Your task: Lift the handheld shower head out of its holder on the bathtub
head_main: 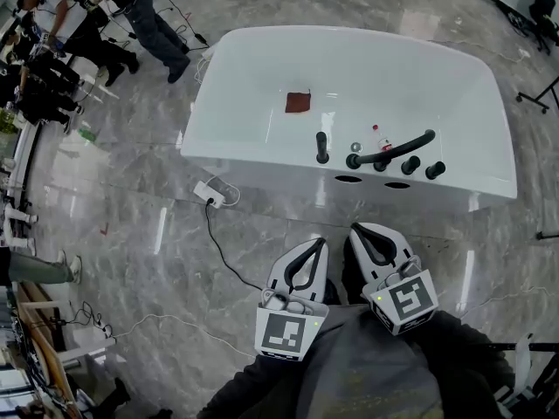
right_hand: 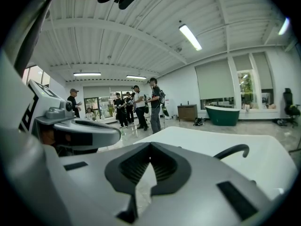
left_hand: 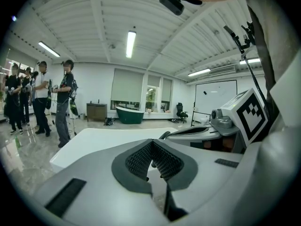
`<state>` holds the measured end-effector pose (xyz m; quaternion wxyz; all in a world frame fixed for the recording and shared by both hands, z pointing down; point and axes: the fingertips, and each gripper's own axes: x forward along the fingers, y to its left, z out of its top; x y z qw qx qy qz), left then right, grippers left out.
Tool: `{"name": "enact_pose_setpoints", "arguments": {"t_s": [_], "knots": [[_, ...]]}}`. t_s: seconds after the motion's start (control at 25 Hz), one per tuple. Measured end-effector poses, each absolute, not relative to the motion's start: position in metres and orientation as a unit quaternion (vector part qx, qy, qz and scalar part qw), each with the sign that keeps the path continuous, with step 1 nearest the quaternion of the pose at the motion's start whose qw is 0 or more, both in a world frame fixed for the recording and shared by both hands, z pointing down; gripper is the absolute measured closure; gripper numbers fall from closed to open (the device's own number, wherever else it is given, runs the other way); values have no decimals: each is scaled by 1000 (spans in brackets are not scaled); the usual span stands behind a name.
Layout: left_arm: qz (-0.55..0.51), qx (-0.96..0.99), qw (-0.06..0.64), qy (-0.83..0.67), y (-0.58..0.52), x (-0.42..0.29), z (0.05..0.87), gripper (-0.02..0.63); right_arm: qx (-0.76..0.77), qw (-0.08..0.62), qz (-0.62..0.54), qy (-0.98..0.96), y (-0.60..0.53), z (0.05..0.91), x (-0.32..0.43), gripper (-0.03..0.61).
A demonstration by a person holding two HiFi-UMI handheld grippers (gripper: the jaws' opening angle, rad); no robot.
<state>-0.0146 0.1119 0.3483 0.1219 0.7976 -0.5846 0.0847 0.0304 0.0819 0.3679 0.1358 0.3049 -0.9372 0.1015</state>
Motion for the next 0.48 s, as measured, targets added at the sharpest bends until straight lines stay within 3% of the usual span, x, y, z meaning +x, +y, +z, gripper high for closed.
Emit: {"name": "enact_pose_setpoints", "arguments": {"t_s": [0.48], "knots": [[115,789,136,-588,42,-5,356,612,294,125,120,-940,8,376,37,574]]}}
